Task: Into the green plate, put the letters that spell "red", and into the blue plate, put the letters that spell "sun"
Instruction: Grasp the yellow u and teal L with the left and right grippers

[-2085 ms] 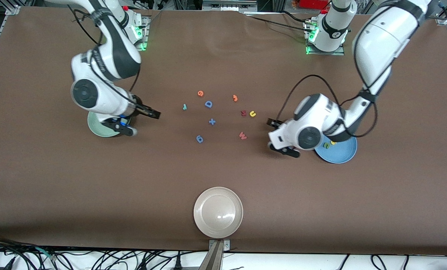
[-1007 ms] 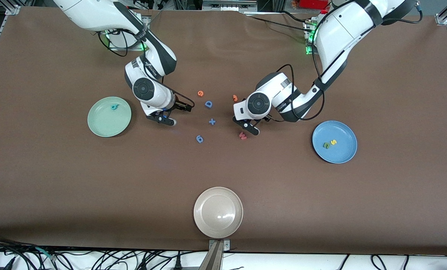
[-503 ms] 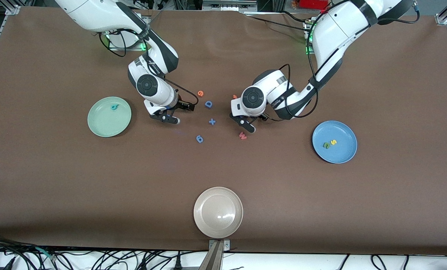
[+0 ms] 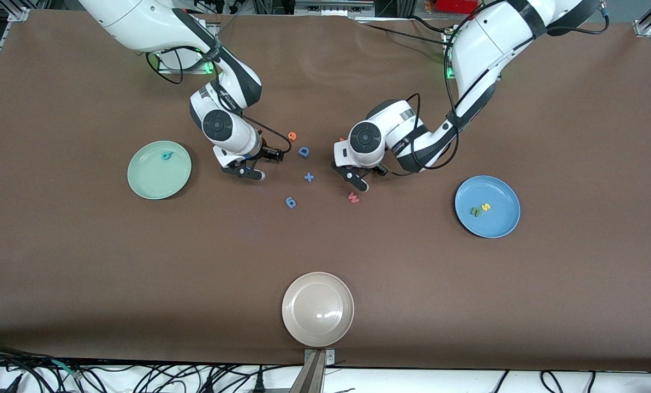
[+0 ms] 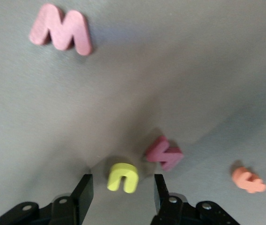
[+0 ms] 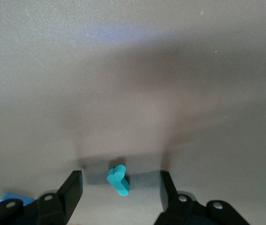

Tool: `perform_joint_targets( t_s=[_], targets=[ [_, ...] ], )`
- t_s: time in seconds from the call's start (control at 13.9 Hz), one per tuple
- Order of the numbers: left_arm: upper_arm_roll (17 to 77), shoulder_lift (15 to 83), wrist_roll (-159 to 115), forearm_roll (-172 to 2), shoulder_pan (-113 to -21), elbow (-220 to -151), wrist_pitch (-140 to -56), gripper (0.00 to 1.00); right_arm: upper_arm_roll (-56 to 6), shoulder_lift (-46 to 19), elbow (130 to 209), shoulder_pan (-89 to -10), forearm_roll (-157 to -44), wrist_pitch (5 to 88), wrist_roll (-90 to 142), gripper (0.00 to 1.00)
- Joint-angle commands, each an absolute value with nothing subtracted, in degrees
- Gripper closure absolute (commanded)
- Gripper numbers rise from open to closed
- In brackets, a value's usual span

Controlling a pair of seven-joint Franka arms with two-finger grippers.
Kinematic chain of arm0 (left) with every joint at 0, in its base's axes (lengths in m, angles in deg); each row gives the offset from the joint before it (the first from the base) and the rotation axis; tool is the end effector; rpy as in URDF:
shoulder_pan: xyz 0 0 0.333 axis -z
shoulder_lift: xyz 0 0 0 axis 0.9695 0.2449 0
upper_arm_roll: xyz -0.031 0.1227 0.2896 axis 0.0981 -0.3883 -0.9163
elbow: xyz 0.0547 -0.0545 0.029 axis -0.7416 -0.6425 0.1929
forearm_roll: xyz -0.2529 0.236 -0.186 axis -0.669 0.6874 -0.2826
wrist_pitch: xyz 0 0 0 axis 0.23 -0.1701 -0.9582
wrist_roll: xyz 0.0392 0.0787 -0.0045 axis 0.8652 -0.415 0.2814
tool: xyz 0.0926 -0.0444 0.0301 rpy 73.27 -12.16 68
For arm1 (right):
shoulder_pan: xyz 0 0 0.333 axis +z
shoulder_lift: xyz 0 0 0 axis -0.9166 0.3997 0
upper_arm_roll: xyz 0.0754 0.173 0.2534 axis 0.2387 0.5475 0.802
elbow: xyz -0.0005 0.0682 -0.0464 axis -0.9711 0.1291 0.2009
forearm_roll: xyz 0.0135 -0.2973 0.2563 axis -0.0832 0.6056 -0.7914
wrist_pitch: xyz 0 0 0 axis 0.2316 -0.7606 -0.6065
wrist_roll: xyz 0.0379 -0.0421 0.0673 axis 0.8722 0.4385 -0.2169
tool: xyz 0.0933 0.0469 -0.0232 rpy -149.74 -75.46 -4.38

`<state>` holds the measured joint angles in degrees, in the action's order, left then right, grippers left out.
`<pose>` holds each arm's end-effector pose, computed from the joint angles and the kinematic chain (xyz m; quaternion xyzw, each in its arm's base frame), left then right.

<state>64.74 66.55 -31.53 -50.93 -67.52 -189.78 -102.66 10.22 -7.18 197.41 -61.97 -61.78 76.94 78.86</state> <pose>0.4641 -0.4044 0.1690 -0.9296 0.3432 0.1329 0.0213 0.4399 0.3142 0.1669 -0.9838 0.1249 0.1176 0.0525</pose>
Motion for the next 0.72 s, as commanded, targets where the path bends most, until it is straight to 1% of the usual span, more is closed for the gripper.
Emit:
perform_joint_targets(
  t_s=[0.0, 0.07, 0.14, 0.22, 0.29, 0.36, 0.43, 0.5, 0.58, 0.65],
  targets=[
    [64.39, 66.06, -31.67, -48.33, -67.3, -191.07, -103.72, 0.41, 10.58, -7.32, 198.24, -62.05, -60.5, 78.07, 79.74, 0.25],
    [64.47, 65.97, -31.67, -48.33, -67.3, -191.07, -103.72, 0.44, 10.58, -7.32, 198.42, -62.05, -60.5, 78.07, 79.83, 0.25],
    [64.47, 65.97, -31.67, -48.33, -67.21, -191.16, -103.72, 0.44, 10.58, -7.32, 198.51, -62.05, -60.5, 78.07, 79.83, 0.37],
    [64.47, 65.97, -31.59, -48.24, -67.12, -191.07, -103.72, 0.48, 10.58, -7.32, 198.6, -62.13, -60.5, 78.07, 79.83, 0.45],
    [64.47, 65.97, -31.59, -48.24, -67.12, -191.07, -103.72, 0.51, 10.58, -7.32, 198.68, -62.05, -60.5, 78.07, 79.83, 0.46],
    [64.47, 65.97, -31.5, -48.24, -67.21, -191.07, -103.72, 0.61, 10.58, -7.32, 198.6, -62.05, -60.5, 78.07, 79.83, 0.46],
    [64.56, 65.89, -31.59, -48.24, -67.21, -191.07, -103.63, 0.78, 10.58, -7.32, 198.68, -62.05, -60.5, 78.07, 79.83, 0.46],
    [64.56, 65.8, -31.76, -48.33, -67.21, -191.07, -103.55, 0.94, 10.58, -7.32, 198.69, -62.13, -60.5, 78.07, 79.83, 0.51],
    [64.56, 65.54, -33.07, -48.33, -67.3, -191.07, -103.11, 1.0, 10.58, -7.32, 198.6, -62.13, -60.5, 78.07, 79.83, 0.61],
    [64.74, 65.18, -34.65, -48.33, -67.47, -191.07, -102.85, 1.0, 10.58, -7.32, 198.6, -62.13, -60.5, 78.07, 79.83, 0.71]
  ],
)
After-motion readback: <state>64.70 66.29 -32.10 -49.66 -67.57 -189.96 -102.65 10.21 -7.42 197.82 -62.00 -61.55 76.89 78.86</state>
